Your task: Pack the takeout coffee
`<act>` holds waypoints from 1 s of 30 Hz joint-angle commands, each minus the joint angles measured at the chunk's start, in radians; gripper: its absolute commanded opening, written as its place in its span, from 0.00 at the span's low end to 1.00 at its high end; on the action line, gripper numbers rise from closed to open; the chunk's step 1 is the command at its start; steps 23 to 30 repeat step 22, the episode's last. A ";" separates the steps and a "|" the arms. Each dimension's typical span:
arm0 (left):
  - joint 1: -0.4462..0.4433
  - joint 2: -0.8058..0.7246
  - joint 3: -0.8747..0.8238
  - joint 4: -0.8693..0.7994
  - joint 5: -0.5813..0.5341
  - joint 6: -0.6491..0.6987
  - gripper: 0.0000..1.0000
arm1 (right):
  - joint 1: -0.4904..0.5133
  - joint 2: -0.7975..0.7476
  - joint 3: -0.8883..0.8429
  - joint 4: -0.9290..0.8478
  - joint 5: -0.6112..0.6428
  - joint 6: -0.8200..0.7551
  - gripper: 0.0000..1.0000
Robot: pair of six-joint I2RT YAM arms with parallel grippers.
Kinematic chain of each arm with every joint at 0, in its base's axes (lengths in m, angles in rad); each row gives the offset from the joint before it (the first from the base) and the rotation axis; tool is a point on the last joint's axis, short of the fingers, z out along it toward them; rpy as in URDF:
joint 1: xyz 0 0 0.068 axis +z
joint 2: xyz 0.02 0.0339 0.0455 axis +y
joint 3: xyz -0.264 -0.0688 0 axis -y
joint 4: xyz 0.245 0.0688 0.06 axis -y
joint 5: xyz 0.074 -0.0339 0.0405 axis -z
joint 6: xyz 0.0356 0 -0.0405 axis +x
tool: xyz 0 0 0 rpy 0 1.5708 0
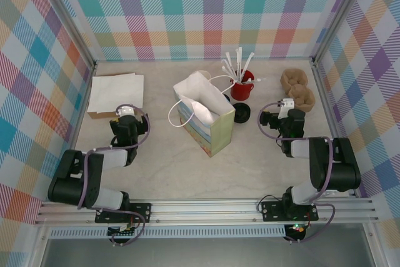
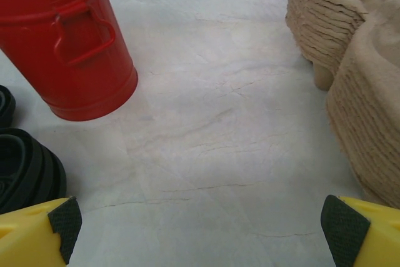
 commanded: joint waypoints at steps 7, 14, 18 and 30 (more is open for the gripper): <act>0.034 0.125 0.046 0.114 0.150 0.017 1.00 | 0.003 0.002 0.014 0.002 -0.036 0.009 1.00; 0.050 0.125 0.044 0.116 0.173 0.008 1.00 | 0.002 0.002 0.014 0.001 -0.036 0.010 1.00; 0.049 0.125 0.044 0.116 0.173 0.008 1.00 | 0.003 0.003 0.017 -0.002 -0.036 0.009 1.00; 0.050 0.125 0.044 0.116 0.173 0.008 1.00 | 0.003 0.002 0.015 -0.001 -0.036 0.009 1.00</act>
